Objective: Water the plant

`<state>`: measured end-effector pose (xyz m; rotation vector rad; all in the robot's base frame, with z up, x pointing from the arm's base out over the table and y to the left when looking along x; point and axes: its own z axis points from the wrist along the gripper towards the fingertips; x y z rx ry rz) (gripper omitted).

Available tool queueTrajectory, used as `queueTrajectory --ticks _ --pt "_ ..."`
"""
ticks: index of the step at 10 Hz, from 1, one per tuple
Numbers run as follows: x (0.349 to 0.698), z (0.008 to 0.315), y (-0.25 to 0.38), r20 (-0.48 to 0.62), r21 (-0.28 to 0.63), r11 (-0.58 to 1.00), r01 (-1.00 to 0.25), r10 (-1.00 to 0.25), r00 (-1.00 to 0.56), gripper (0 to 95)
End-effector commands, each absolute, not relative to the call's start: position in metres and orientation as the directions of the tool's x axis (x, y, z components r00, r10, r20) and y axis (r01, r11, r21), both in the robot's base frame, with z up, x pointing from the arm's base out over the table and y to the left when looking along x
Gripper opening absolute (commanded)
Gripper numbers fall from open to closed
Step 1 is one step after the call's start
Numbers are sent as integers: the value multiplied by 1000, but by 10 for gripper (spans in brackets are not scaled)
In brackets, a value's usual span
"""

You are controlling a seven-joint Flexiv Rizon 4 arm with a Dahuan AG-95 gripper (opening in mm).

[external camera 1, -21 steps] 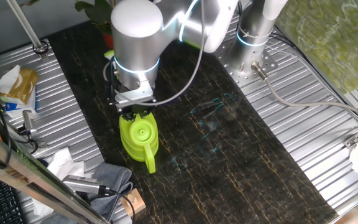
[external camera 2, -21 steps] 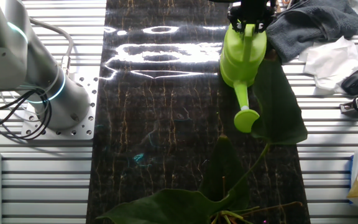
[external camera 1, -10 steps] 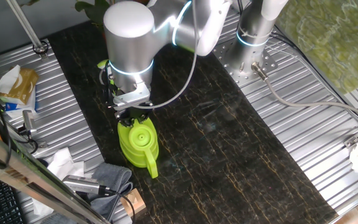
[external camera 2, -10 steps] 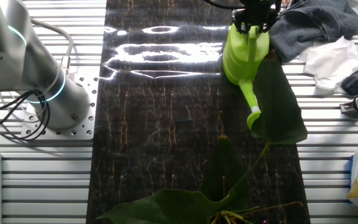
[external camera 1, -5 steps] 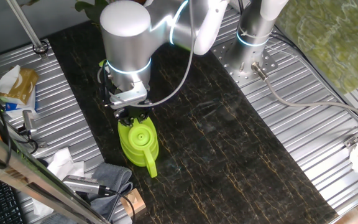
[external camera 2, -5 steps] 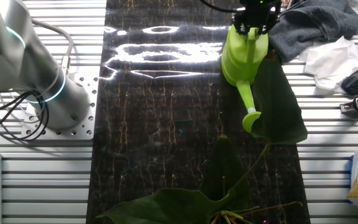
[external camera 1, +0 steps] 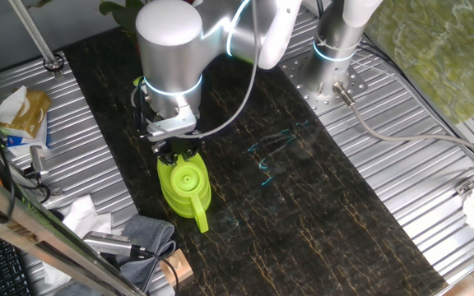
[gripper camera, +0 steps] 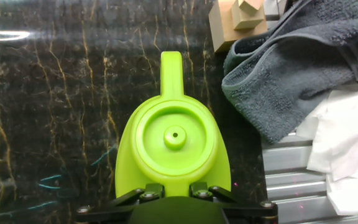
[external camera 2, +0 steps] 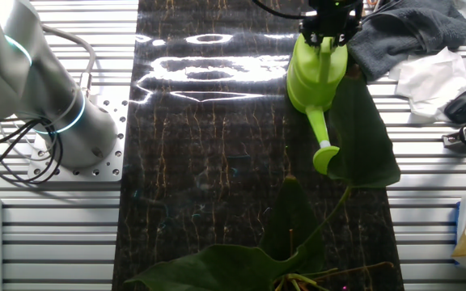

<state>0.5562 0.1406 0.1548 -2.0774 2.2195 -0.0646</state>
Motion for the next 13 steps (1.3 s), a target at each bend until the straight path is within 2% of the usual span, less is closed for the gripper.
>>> queueTrajectory --ticks 1,4,9,13 --pt "555 151 140 -44 -104 73 -992 -997 -68 0" --pt "555 151 140 -40 -109 85 -990 -996 -81 0" --pt "556 151 141 -79 -114 100 -988 -993 -92 950" --pt "559 158 144 -72 -114 95 -989 -994 -87 950"
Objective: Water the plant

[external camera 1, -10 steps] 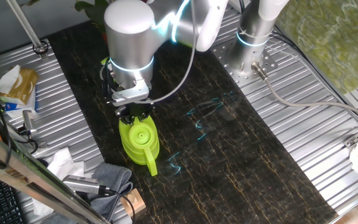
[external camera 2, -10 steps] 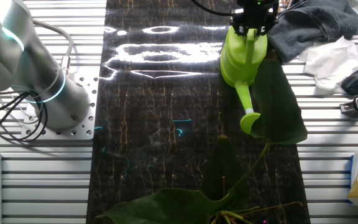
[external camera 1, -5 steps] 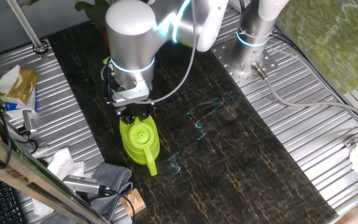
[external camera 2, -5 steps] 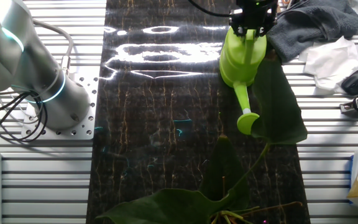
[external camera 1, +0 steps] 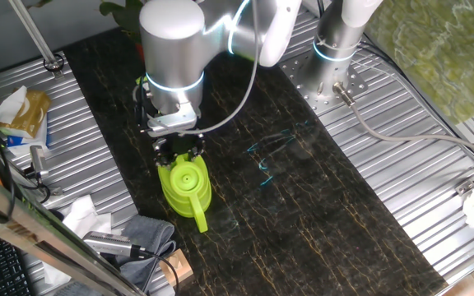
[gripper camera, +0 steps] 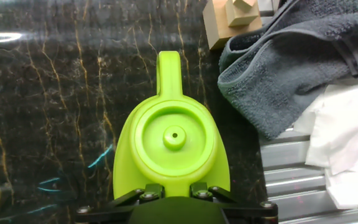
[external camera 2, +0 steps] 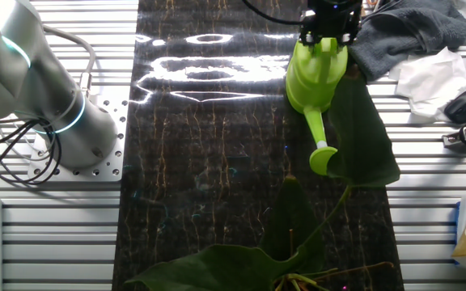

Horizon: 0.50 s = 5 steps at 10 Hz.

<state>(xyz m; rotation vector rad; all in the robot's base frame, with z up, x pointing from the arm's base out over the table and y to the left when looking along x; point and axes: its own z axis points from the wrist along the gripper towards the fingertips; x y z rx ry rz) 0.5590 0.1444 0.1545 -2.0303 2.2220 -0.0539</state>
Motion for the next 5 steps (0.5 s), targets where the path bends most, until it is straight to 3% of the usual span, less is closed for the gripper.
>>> queueTrajectory --ticks 1,5 --pt "559 162 145 -63 -115 95 -989 -994 -88 950" --pt "559 190 150 -13 -122 146 -982 -989 -145 950"
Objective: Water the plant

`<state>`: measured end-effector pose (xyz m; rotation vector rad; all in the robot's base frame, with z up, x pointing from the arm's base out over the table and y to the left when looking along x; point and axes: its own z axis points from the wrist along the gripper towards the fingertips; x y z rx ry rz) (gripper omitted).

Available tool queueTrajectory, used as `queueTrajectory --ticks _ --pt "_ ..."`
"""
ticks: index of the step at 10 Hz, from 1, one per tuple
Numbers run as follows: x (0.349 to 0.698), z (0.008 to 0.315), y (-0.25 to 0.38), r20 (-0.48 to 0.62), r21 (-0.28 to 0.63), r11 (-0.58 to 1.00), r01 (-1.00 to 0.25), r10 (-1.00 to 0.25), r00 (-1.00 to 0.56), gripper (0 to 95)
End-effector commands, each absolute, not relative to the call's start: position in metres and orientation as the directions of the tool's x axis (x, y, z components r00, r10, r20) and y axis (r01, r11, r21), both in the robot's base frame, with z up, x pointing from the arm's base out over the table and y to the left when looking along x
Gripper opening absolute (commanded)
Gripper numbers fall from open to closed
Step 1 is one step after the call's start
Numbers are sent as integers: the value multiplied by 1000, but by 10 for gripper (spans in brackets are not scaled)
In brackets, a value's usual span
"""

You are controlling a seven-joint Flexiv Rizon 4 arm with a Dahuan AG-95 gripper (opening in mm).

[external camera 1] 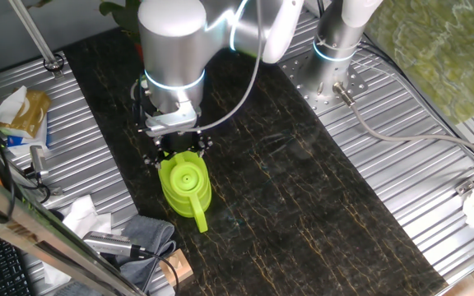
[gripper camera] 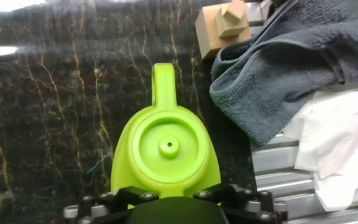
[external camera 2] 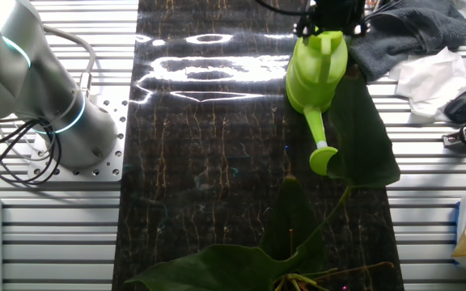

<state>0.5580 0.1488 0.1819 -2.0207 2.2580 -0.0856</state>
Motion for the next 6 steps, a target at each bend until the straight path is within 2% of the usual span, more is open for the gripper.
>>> queueTrajectory --ticks 1,2,6 --pt "557 198 150 -14 -123 166 -978 -986 -166 950" --pt "553 209 151 -7 -133 194 -972 -981 -195 760" --pt "548 221 151 -13 -151 228 -962 -973 -229 760"
